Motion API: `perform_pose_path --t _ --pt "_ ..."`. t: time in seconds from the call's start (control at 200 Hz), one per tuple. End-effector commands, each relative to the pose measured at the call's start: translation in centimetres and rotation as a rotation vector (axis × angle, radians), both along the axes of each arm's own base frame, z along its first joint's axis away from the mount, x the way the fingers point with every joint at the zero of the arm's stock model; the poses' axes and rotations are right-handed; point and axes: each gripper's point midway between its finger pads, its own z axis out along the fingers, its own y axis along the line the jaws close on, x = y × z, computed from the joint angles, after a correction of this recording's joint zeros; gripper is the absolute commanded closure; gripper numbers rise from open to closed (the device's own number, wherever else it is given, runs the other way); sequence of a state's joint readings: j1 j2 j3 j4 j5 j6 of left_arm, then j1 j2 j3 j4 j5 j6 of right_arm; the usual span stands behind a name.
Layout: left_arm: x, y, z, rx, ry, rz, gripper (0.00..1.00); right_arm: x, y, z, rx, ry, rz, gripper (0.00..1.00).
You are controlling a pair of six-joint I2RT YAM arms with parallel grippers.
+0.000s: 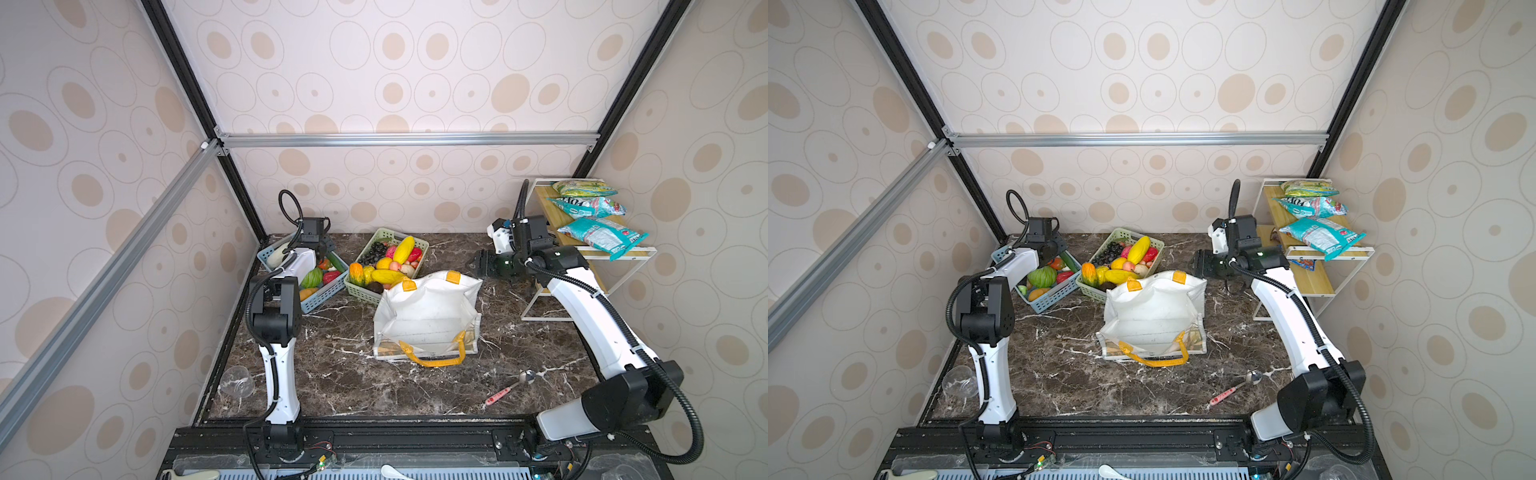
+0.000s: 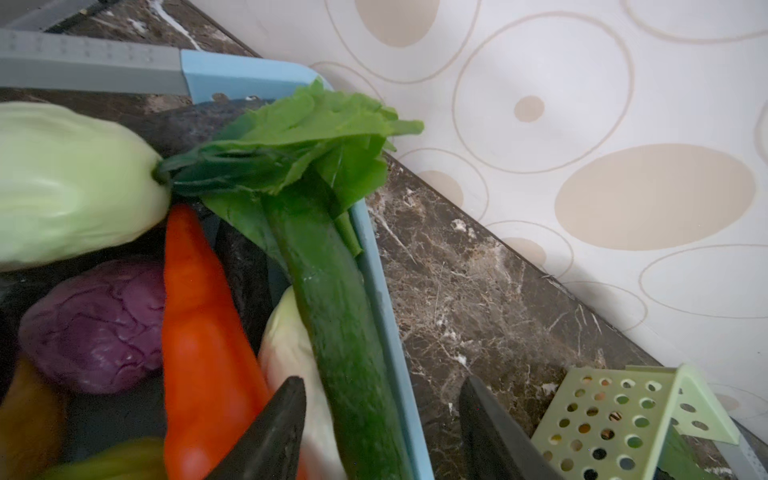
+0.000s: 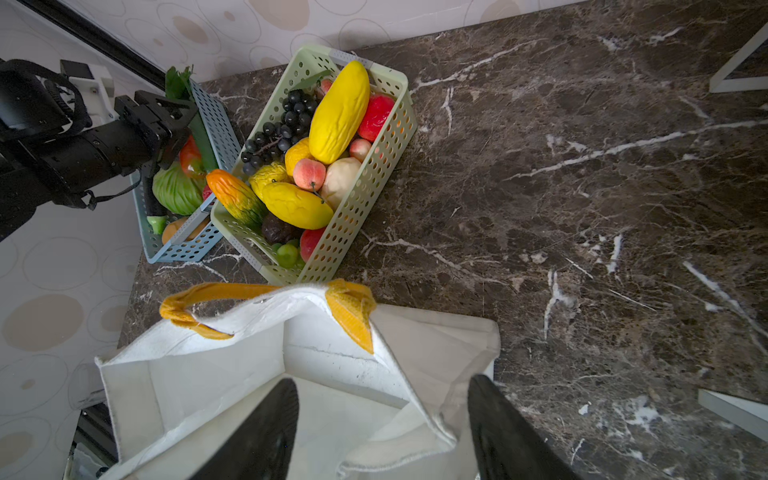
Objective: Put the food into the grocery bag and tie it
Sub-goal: 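Lower the left gripper toward the green cucumber in the blue basket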
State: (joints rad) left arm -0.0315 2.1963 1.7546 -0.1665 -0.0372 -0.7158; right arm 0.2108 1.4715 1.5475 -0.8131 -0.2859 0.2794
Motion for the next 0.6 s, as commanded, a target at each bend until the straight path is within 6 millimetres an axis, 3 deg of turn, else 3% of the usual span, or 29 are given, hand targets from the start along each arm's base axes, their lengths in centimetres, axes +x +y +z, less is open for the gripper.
perform_pose_path --t 0.0,0.345,0.595 --pt "1.0 0.1 0.2 -0.031 -0.015 -0.005 0.41 0.4 -0.2 1.1 -0.004 -0.025 -0.008 0.32" --pt "1.7 0.8 -2.4 -0.057 0.023 -0.004 0.4 0.4 -0.3 0.9 -0.009 -0.019 -0.011 0.33" --pt "2.4 0.6 -2.7 -0.11 0.002 -0.039 0.4 0.4 -0.2 1.1 -0.007 -0.021 -0.009 0.33"
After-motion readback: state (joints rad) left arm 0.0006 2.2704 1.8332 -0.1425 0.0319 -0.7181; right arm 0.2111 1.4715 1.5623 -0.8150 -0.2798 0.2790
